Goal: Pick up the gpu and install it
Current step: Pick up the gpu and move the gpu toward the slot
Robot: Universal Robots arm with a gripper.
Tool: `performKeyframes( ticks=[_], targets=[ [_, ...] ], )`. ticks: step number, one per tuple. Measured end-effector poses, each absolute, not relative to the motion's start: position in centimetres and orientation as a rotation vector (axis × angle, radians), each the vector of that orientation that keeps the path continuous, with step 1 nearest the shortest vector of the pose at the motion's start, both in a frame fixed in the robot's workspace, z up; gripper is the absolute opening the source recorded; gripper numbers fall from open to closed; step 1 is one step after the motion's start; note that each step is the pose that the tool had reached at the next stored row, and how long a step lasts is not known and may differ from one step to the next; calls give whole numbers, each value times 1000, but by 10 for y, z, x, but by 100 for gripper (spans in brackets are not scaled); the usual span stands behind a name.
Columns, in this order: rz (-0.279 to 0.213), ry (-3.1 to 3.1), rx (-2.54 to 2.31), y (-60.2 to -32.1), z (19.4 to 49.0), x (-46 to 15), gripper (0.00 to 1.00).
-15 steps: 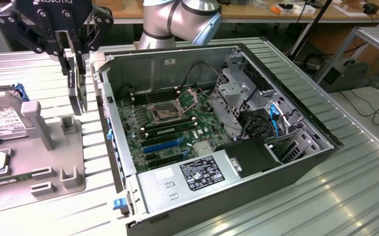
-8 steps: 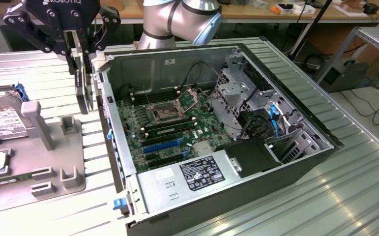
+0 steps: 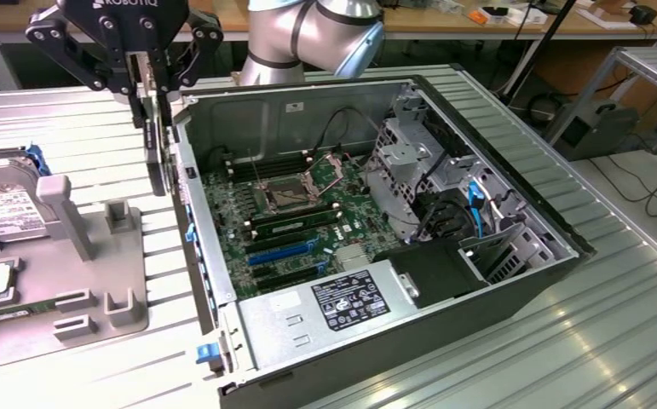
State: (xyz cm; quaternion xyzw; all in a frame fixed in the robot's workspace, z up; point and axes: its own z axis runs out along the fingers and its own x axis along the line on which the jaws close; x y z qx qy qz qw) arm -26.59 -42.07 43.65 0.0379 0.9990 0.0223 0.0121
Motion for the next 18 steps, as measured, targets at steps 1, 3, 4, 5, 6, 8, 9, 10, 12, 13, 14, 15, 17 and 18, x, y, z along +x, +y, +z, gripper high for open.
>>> performKeyframes(
  ticks=[1,3,4,5,6,8,9,10,12,13,14,15,17,18],
  targets=[
    [69,3114,118,-421,437,-264,27],
    [69,3114,118,-421,437,-262,27],
    [69,3114,118,-421,437,-260,27],
    [69,3114,118,-421,437,-259,27],
    [69,3114,118,-421,437,-259,27],
    [69,3114,118,-421,437,-256,27],
    [69,3114,118,-421,437,-255,27],
    [69,3114,118,-421,437,-254,27],
    [69,3114,118,-421,437,-252,27],
    [69,3114,118,-421,437,-251,27],
    [69,3114,118,-421,437,-249,27],
    [69,3114,118,-421,437,-247,27],
    [69,3114,118,-421,437,-245,27],
    [69,3114,118,-421,437,-244,27]
  ],
)
